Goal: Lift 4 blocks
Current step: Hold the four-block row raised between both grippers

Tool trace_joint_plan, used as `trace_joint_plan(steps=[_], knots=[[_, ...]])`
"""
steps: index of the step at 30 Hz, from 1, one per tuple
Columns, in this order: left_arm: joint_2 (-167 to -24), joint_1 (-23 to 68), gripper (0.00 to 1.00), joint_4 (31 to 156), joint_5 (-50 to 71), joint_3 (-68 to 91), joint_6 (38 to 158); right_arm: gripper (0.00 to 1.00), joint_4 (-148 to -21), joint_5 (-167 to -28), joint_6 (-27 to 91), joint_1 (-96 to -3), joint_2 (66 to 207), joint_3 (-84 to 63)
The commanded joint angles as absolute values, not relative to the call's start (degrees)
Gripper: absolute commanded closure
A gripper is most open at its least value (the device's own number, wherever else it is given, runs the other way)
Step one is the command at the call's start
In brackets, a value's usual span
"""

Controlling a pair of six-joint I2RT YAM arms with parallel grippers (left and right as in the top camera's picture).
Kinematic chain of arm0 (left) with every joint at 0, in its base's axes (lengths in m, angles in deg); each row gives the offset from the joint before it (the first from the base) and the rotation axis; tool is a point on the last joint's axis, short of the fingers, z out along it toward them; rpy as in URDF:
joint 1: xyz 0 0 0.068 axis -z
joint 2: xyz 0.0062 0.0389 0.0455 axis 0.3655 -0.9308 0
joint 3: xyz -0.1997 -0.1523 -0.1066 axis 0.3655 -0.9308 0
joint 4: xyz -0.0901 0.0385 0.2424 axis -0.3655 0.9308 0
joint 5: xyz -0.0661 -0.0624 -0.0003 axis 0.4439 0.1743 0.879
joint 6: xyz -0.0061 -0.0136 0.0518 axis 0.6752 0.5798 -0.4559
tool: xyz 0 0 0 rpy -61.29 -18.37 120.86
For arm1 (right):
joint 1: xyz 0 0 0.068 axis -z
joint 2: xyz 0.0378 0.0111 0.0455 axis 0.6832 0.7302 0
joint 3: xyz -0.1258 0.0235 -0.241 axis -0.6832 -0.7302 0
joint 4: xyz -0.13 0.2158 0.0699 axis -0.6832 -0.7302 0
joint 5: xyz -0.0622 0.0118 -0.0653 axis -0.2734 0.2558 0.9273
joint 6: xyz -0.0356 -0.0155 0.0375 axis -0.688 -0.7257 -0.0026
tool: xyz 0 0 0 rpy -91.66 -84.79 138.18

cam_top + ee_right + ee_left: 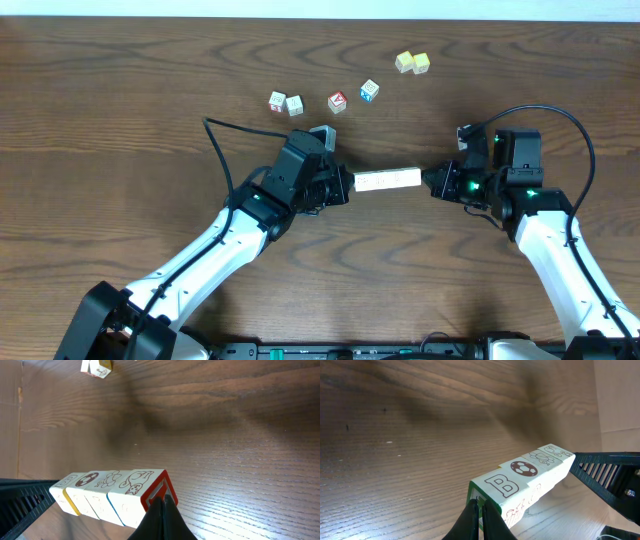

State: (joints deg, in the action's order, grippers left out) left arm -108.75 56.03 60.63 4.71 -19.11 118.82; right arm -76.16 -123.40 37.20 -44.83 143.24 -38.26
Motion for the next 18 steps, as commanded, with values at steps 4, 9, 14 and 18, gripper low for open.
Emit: trace_joint_plan(steps=[4,9,14,18], knots=[[-107.30,58.56,0.93,58.73,11.94,-17.63,119.32,0.99,-76.01,-135.94,38.01,-49.05,143.13,-37.89],[-107.30,58.56,0.93,58.75,11.94,-17.63,119.32,0.99,-76.01,-135.94,38.01,-49.05,143.13,-37.89],[-107.30,58.56,0.93,58.75,11.94,-17.63,119.35,0.99,-76.01,-135.94,38.01,-49.05,143.13,-37.89],[-107.30,58.56,0.93,58.75,11.94,-17.63,119.37,0.99,-76.01,-135.94,38.01,-49.05,143.13,-37.89]])
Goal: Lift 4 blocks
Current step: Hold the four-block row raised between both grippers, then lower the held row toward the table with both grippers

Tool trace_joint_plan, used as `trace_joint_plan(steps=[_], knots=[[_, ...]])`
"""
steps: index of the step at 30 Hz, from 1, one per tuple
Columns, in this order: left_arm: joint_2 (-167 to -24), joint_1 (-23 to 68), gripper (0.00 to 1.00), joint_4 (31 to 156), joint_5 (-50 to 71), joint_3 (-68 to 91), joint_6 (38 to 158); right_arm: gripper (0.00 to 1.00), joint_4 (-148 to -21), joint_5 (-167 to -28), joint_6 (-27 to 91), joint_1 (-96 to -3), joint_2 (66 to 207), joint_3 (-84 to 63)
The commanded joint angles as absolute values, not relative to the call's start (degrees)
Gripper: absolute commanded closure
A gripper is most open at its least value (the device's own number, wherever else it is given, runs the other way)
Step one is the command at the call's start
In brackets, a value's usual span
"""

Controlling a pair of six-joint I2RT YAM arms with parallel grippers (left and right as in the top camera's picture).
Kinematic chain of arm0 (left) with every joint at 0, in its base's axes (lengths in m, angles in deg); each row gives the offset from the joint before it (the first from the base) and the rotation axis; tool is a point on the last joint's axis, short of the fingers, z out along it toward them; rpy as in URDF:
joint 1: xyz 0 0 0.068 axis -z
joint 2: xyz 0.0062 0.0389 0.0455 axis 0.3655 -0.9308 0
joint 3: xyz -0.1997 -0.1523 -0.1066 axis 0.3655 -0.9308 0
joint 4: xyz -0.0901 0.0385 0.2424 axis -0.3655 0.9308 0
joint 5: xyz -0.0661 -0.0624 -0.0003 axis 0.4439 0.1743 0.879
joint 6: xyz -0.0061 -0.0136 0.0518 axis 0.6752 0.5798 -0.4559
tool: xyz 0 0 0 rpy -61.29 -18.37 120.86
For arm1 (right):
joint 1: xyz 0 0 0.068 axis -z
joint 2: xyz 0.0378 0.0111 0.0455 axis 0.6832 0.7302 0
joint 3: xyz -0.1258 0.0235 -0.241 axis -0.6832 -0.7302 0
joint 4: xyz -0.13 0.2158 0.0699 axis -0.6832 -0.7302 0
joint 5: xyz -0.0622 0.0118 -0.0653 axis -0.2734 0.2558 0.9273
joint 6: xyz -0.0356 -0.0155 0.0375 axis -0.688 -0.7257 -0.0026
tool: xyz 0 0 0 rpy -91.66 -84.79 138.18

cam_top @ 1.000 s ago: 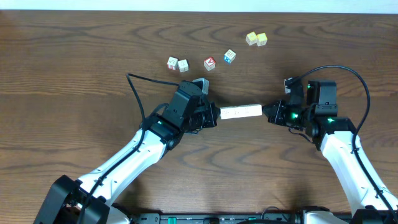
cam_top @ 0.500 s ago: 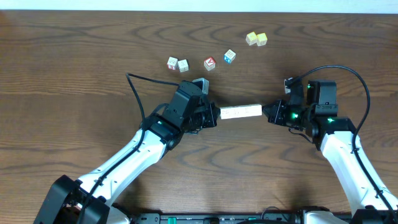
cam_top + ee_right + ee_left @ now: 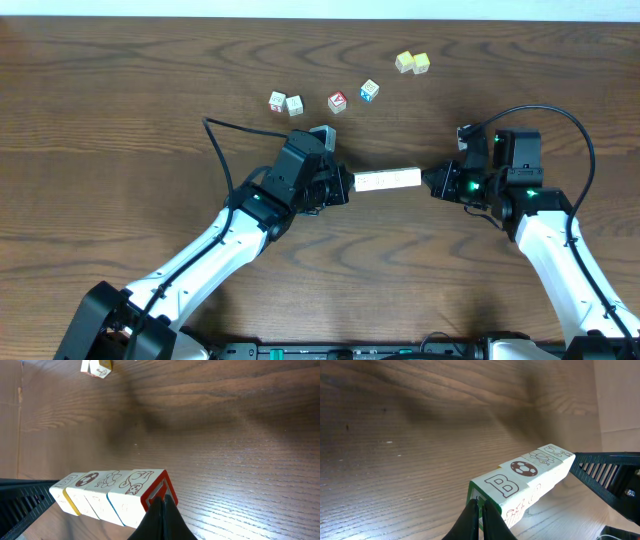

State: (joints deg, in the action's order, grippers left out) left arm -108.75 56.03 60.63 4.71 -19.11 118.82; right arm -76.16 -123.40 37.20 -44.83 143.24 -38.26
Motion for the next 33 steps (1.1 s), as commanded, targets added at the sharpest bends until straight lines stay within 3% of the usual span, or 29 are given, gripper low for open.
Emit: trace_joint_plan(steps=[1,33], knots=[[-107.30,58.54,0.93,58.75,11.92,-17.63,119.37,0.99,-76.01,-135.94,38.01,-49.05,143.13,-37.89],[-109.55,58.54,0.93,58.69,10.81,-17.63,120.11,0.99,-75.39,-134.83,38.65,-49.21,143.16,-37.89]])
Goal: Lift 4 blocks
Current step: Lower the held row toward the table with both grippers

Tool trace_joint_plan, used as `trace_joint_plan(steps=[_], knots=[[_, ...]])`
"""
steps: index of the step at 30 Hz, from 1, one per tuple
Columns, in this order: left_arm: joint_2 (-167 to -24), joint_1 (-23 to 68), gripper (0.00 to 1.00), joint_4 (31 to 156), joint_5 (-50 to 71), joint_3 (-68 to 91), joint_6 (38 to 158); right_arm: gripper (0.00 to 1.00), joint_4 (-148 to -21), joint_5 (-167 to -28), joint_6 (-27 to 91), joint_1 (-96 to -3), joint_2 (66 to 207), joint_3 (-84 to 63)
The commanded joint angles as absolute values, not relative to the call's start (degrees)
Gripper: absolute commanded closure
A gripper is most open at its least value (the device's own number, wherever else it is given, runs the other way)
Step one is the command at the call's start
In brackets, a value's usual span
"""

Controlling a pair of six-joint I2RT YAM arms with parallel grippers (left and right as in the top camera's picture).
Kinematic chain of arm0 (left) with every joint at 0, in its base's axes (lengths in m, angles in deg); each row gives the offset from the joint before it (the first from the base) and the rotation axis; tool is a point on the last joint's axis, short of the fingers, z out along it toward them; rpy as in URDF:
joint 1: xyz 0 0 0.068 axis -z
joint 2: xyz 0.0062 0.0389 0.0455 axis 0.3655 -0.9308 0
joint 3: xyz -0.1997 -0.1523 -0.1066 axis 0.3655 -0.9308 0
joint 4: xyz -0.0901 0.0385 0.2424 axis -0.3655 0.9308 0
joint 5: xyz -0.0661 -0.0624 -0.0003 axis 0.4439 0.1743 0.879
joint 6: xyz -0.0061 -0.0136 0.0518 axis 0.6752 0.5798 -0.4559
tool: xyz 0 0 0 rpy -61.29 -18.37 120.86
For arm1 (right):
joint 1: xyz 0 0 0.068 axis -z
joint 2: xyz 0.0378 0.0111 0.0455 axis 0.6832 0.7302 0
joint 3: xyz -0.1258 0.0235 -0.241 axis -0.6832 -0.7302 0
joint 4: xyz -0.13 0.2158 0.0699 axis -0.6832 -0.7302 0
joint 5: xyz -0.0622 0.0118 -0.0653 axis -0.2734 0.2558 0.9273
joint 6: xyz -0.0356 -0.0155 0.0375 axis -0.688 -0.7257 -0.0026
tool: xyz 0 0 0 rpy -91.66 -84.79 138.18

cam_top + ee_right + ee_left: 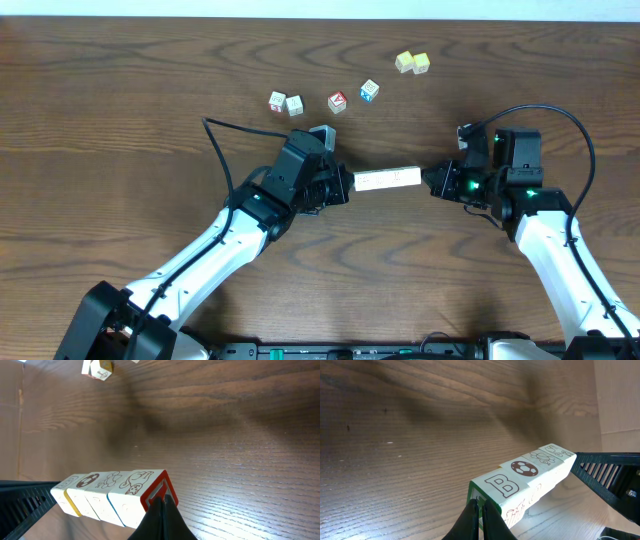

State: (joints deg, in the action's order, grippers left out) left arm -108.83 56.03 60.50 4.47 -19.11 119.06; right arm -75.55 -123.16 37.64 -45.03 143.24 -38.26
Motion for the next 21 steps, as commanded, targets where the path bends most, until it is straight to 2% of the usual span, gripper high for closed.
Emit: trace_joint_plan(steps=[1,21], knots=[[-109.55,58.56,0.93,58.69,10.81,-17.63,120.18,0.99,-75.39,-134.83,38.65,-49.21,143.16,-37.89],[-110.60,58.54,0.93,59.04,8.90,-17.63,120.16,0.99,-71.53,-134.37,40.35,-51.46,147.66,-37.94]])
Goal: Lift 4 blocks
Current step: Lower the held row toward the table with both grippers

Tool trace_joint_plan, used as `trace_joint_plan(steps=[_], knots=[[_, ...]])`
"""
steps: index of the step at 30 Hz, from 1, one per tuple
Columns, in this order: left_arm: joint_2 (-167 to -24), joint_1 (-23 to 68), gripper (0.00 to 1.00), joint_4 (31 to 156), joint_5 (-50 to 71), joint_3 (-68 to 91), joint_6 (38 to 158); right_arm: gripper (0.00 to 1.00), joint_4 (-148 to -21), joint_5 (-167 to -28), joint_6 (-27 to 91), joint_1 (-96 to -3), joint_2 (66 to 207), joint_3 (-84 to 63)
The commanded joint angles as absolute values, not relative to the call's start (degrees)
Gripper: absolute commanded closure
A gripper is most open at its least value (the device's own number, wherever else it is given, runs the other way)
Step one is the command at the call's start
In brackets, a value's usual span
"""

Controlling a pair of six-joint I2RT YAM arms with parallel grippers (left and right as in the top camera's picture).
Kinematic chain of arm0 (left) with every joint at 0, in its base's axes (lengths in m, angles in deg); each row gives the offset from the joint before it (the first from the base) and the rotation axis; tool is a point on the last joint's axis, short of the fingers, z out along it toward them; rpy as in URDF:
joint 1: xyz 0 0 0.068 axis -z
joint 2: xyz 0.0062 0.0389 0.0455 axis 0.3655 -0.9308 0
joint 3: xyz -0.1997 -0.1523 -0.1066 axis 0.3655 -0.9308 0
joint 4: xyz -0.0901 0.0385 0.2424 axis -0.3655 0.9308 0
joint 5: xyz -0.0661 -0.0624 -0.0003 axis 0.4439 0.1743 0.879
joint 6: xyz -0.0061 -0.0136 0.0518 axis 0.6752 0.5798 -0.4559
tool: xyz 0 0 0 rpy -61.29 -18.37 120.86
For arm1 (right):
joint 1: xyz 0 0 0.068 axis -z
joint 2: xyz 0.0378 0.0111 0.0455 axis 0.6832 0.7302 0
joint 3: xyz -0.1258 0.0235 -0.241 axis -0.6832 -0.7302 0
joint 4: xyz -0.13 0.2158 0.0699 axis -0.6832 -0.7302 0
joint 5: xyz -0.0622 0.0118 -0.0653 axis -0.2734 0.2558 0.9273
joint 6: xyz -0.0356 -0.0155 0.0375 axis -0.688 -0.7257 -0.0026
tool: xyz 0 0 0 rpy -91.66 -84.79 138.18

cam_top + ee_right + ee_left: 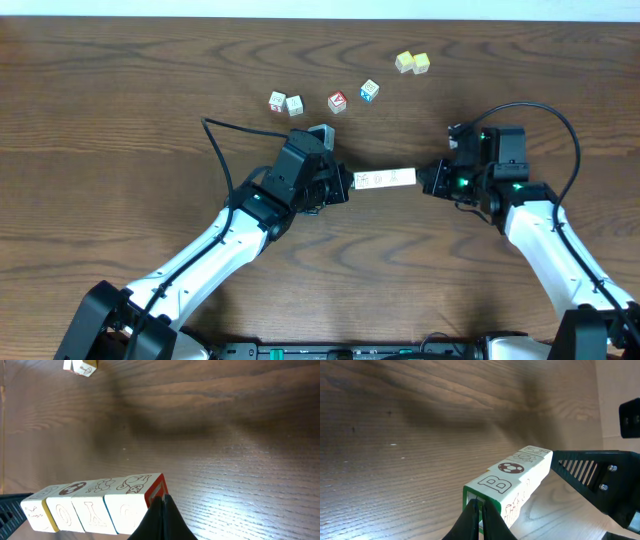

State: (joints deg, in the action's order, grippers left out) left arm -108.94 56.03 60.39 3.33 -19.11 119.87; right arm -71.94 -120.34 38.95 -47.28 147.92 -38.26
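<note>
A row of four white picture blocks (386,179) hangs end to end above the wooden table (120,120). It is pinched lengthwise between my two grippers. My left gripper (348,184) is shut, and its joined tips (479,505) press on the green-edged "B" end of the row (512,472). My right gripper (426,180) is also shut, tips (161,497) against the red-edged end of the row (95,502). A dark shadow lies on the table under the row.
Loose blocks lie at the far side: a white pair (285,103), a red one (337,102), a blue one (369,91) and a yellow pair (412,63). Two of them (80,366) show in the right wrist view. A black cable (215,130) runs by the left arm.
The right arm has shifted slightly left and away from me. The row still sits pinched between both shut grippers. The right wrist view now shows its lettered side face more fully.
At every earlier moment the row of four blocks was pressed between the two shut grippers above the table, nearly still. Now it is held the same way, with the right arm a little further left.
</note>
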Motion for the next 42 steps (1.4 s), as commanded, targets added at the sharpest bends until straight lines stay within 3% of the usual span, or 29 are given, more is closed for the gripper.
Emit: trace_joint_plan(steps=[1,25,42], knots=[[-110.91,58.54,0.93,58.99,8.90,-17.63,120.16,0.99,-71.53,-134.26,40.35,-51.46,147.66,-37.94],[-117.40,58.54,0.93,58.23,7.59,-17.63,120.66,0.99,-71.46,-130.42,40.55,-51.46,147.66,-40.10],[-118.71,58.56,0.93,57.40,7.59,-17.63,120.64,0.99,-60.82,-130.11,45.51,-51.46,147.66,-48.19]])
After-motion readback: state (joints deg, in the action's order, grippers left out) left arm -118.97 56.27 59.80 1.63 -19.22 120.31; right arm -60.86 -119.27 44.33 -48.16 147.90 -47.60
